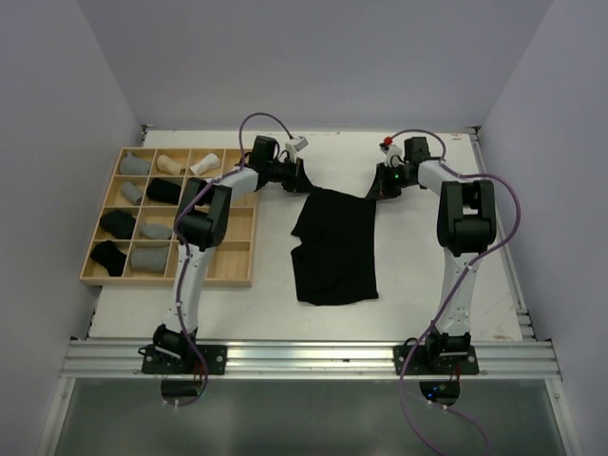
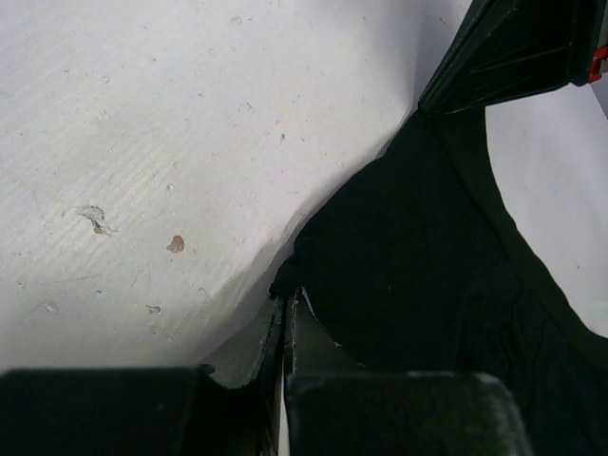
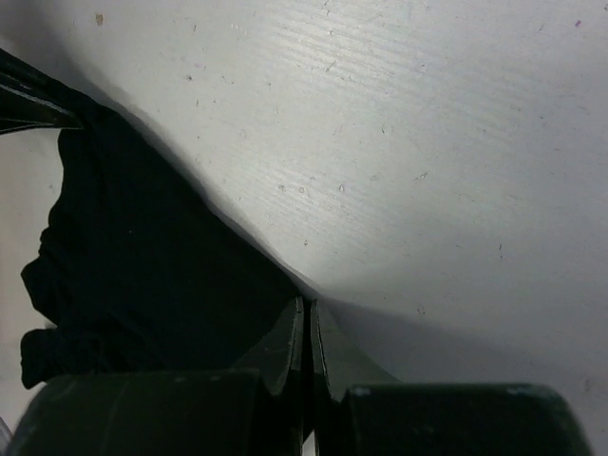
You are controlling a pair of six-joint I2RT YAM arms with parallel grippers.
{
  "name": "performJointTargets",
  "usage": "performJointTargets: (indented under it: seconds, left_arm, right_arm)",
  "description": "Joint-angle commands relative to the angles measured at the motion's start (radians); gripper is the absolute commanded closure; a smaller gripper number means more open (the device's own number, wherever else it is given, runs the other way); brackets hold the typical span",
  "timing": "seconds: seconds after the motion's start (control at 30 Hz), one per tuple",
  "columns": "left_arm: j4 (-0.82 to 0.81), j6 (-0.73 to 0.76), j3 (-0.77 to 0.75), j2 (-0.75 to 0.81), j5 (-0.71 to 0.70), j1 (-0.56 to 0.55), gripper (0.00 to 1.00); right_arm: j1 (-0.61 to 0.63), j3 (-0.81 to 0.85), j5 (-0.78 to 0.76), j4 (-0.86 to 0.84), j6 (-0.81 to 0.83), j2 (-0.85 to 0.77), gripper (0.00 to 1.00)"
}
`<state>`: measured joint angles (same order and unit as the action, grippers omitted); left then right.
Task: Roll the underwear
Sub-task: Fold the underwear
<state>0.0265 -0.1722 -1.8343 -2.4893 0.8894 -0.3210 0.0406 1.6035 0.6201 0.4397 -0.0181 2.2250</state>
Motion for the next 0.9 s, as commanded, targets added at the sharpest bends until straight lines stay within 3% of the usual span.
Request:
performJointTargets:
  seconds: [0.0, 0.33, 0.6, 0.87]
  left_arm:
    - [-0.010, 0.025, -0.066, 0.018, 0.022, 0.010, 1.00]
    - [0.118, 0.255, -0.080, 0.237, 0.056, 0.017, 1.00]
    - [0.217, 0.414, 0.122, 0.472, 0.063, 0.017, 1.00]
    - [0.319, 0.573, 0.421, 0.671, 0.091, 0.013, 1.00]
  right_arm:
    - [0.002, 0.050, -0.048, 0.060, -0.006, -0.007, 1.00]
    - [0.007, 0.027, -0.034, 0.062, -0.039, -0.269, 1.00]
    - [0.059, -0.137, -0.026, 0.111, -0.026, -0.525, 1.00]
    - [0.102, -0.358, -0.160, 0.156, 0.003, -0.708, 1.00]
